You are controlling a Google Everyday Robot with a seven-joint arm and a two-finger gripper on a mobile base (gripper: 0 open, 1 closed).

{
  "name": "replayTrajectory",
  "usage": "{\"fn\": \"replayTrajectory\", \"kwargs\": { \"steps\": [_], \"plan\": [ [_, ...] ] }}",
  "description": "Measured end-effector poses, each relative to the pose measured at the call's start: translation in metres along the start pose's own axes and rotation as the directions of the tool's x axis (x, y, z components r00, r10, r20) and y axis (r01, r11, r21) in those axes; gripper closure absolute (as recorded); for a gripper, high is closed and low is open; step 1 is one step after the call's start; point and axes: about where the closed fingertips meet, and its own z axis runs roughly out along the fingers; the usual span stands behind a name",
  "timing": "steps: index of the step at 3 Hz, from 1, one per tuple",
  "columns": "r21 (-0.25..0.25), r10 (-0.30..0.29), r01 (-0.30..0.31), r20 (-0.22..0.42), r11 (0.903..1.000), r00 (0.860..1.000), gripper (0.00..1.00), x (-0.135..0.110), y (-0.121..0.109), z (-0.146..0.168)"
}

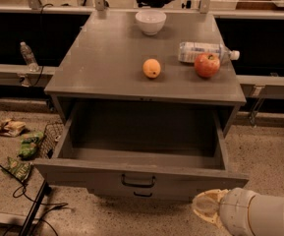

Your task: Close top drawer

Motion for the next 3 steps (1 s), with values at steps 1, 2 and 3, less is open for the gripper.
{"fn": "replayTrajectory", "kwargs": {
  "steps": [1,2,3],
  "plan": [
    [0.126,-0.114,0.115,-0.019,0.9854,0.993,1.00,-0.022,0.004,-0.039],
    [0.128,-0.109,0.111,-0.016,0.9855,0.994,1.00,-0.020,0.003,-0.038],
    [0.154,-0.074,0.072,0.007,0.9855,0.997,1.00,-0.003,-0.002,-0.022]
  ]
}}
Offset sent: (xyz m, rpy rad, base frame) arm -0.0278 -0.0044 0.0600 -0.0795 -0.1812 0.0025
